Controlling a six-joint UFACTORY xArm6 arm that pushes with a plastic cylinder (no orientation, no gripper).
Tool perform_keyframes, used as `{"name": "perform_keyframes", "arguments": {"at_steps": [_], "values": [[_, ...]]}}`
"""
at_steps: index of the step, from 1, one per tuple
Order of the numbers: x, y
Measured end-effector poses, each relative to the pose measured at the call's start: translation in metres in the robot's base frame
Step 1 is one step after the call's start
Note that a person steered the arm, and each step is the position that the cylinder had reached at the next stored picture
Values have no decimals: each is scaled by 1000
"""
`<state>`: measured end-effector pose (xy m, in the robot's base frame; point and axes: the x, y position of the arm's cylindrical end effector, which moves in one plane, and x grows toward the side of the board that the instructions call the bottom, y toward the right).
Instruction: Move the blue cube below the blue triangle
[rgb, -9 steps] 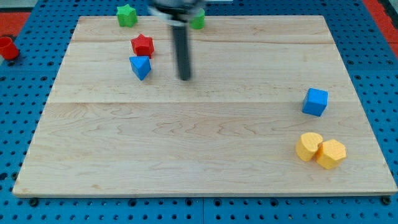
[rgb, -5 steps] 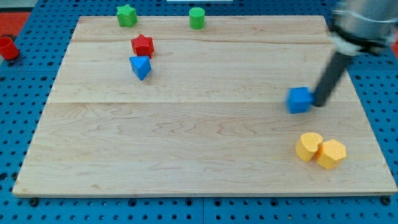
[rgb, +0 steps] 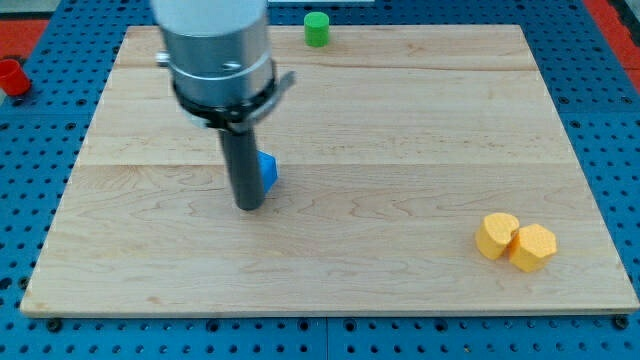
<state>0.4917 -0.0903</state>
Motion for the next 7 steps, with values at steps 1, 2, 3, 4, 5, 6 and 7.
{"name": "perform_keyframes", "arguments": {"at_steps": [1,2,3,4,5,6,7], "values": [[6,-9],[41,37],[13,65],[-13,-2],[-25,-45],[8,-22],[1,113]]}}
